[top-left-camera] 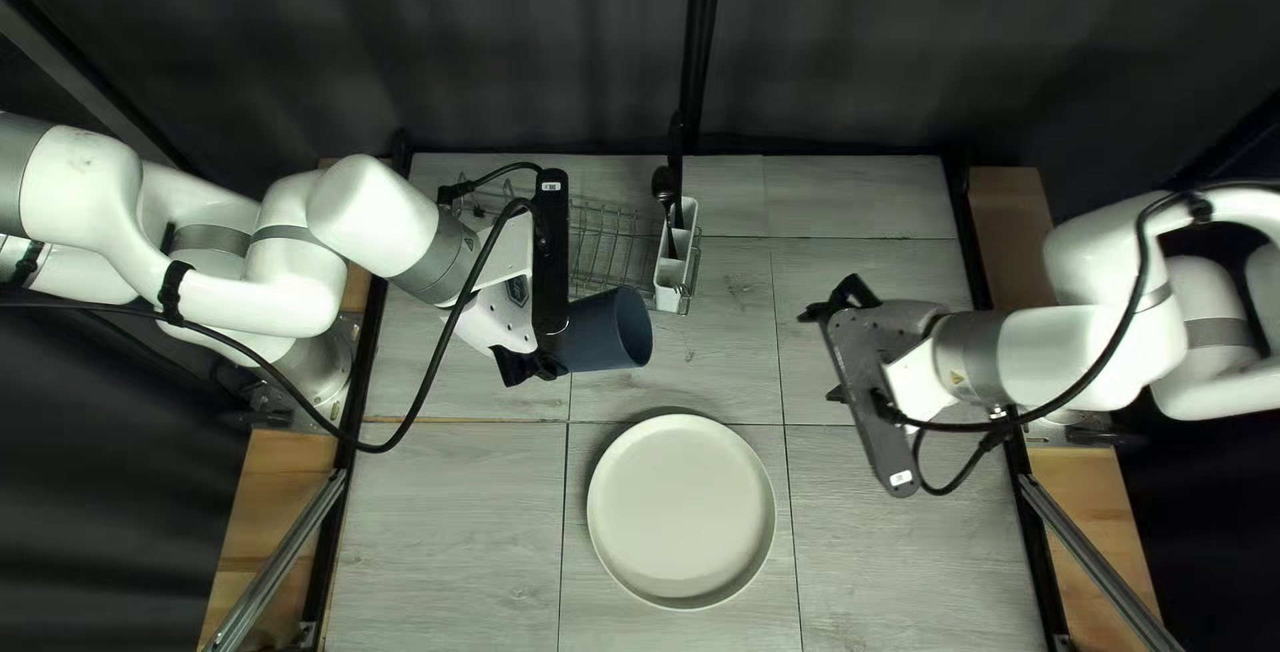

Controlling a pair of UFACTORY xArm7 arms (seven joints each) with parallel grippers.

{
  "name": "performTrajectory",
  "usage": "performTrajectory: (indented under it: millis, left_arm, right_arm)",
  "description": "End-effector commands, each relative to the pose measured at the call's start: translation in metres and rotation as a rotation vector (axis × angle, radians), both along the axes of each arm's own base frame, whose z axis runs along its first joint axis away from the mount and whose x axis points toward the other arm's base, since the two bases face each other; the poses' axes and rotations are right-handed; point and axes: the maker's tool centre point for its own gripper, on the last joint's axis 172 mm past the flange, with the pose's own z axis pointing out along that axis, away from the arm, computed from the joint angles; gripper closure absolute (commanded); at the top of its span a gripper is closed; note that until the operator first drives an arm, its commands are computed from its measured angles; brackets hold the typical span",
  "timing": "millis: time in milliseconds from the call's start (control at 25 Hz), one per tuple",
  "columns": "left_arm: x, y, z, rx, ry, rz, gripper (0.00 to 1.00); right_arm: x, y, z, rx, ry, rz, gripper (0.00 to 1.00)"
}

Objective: Pick up and place plate onto table. Place down one fork to the left of the plate. Place spoon and knife to the right of the plate. Place cup above the knife and spoon

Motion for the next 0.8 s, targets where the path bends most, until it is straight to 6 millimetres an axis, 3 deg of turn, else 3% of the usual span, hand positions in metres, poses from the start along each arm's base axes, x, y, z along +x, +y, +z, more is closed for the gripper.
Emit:
performTrajectory:
  millis: [40, 320, 800]
  left_arm:
    - [0.0, 0.0, 0.0, 0.0, 0.0, 0.0, 1.0]
    - [0.0, 0.0, 0.0, 0.0, 0.0, 0.0, 1.0]
    - [0.0, 0.0, 0.0, 0.0, 0.0, 0.0, 1.0]
  right_arm:
    - [0.029, 0.004, 0.0, -0.02, -0.049, 0.036, 0.0]
    - [0.074, -0.001, 0.003, -0.046, -0.108, 0.08, 0.0]
    - [0.13, 0.01, 0.01, -0.084, -0.197, 0.141, 0.0]
